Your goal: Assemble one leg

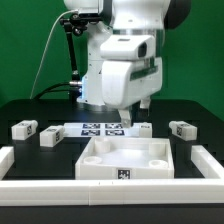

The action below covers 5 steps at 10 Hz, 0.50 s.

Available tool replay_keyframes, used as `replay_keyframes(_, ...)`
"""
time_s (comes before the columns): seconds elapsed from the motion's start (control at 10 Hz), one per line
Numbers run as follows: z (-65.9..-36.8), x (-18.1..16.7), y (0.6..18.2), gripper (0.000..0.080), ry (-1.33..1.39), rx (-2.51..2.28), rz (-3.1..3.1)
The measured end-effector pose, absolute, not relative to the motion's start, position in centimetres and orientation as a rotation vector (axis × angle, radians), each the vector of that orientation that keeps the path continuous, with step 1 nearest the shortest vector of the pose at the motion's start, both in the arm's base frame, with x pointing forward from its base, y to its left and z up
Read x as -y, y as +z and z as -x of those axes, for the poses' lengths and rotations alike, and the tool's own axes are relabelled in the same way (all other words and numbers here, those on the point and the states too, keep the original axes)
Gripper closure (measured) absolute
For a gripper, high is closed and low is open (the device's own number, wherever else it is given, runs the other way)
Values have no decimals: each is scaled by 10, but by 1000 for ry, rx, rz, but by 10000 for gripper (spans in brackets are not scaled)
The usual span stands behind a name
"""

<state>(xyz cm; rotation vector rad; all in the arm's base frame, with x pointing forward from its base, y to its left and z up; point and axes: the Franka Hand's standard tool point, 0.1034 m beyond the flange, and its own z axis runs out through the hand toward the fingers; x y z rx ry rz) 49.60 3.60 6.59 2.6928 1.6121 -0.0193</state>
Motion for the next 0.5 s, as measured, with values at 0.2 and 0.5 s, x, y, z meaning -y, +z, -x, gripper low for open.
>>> replay_keyframes(0.2, -499, -35, 69, 150, -9, -1603, -2695)
replay_keyframes(0.5, -490, -35, 61, 150, -4, -1773, -2587)
